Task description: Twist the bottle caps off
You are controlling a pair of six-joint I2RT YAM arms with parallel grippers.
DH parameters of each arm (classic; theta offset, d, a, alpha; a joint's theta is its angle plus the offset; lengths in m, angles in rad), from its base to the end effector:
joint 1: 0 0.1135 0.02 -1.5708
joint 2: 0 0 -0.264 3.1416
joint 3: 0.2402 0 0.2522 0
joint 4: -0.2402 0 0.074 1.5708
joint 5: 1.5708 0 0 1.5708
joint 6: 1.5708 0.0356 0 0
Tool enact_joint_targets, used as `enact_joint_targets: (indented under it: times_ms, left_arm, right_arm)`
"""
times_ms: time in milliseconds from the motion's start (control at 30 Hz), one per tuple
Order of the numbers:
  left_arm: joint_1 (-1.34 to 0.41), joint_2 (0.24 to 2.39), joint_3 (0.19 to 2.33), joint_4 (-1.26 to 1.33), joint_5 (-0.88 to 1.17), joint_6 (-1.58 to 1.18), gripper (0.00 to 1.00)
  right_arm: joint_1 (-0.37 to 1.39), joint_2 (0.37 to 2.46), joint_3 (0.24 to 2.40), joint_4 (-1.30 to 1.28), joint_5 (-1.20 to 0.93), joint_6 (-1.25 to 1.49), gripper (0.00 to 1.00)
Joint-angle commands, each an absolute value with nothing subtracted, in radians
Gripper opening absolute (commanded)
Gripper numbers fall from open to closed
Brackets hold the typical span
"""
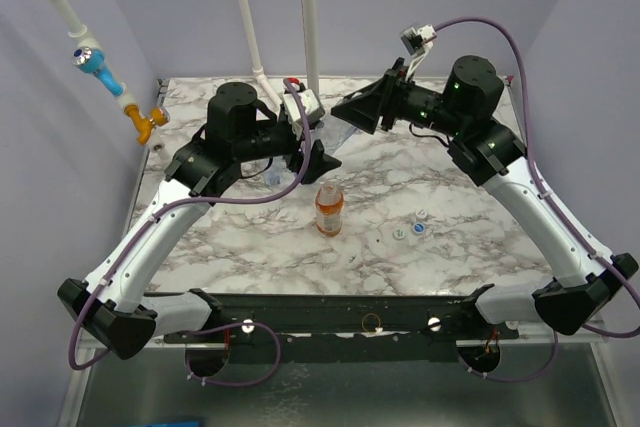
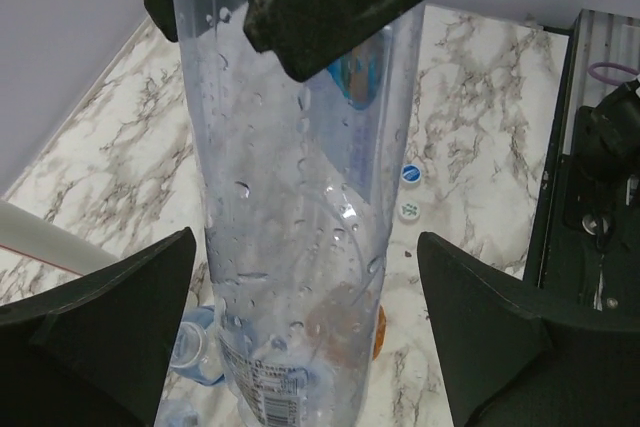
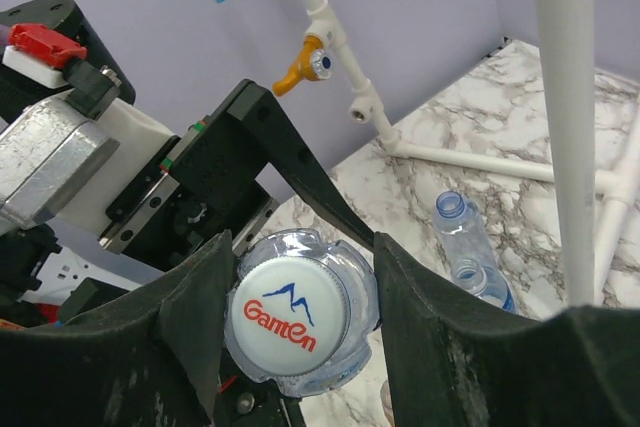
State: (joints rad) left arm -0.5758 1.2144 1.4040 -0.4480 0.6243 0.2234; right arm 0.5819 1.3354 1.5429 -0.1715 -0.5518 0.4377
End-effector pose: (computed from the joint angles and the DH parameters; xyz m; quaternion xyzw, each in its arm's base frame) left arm 0.2039 -0.1572 0.4397 0.4660 0.6217 -0.3413 0.5290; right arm 0.2320 0.1750 0.4831 -0.2437 0.6521 0.5030 0.5122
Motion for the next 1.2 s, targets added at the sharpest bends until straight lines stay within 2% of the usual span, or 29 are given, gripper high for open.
enact_joint_targets:
  times_ms: [0,167,333,400,533,600,633,733,833,933,1167]
  left_arm:
    - [-0.581,1.227,1.405,-0.414,0.588,0.240,0.88]
    - [-0.581,1.206,1.386,-0.407,0.628,0.196,0.82]
    - [-0.580,1.193,1.358,-0.401,0.649,0.161,0.71]
    - [-0.579,1.188,1.350,-0.399,0.649,0.160,0.62]
    - [-0.578,1.181,1.345,-0.398,0.648,0.166,0.33]
    - [-0.578,1.178,1.344,-0.396,0.648,0.160,0.31]
    - [-0.578,1.175,1.343,-0.396,0.647,0.157,0.30]
    - [-0.577,1.167,1.344,-0.391,0.649,0.155,0.28]
    - [-0.574,1.158,1.344,-0.385,0.638,0.150,0.23]
    - [-0.574,1.147,1.333,-0.359,0.614,0.120,0.18]
    - [-0.572,1.132,1.299,-0.302,0.580,0.066,0.07]
  right_arm:
    - [0.594,1.344,1.509,-0.102,-0.618,0.462,0.22]
    - [0.595,1.318,1.484,-0.088,-0.607,0.456,0.22]
    - [0.595,1.304,1.465,-0.066,-0.608,0.459,0.22]
    - [0.595,1.298,1.456,-0.052,-0.613,0.464,0.22]
    - [0.595,1.294,1.449,-0.025,-0.623,0.476,0.22]
    - [0.595,1.296,1.452,-0.018,-0.627,0.480,0.23]
    - [0.595,1.298,1.455,-0.015,-0.628,0.481,0.27]
    - [0.595,1.300,1.469,-0.023,-0.606,0.483,0.54]
    - [0.595,1.294,1.494,-0.058,-0.523,0.471,0.72]
    - [0.595,1.269,1.501,-0.085,-0.427,0.454,0.78]
    - [0.595,1.241,1.500,-0.097,-0.356,0.459,0.78]
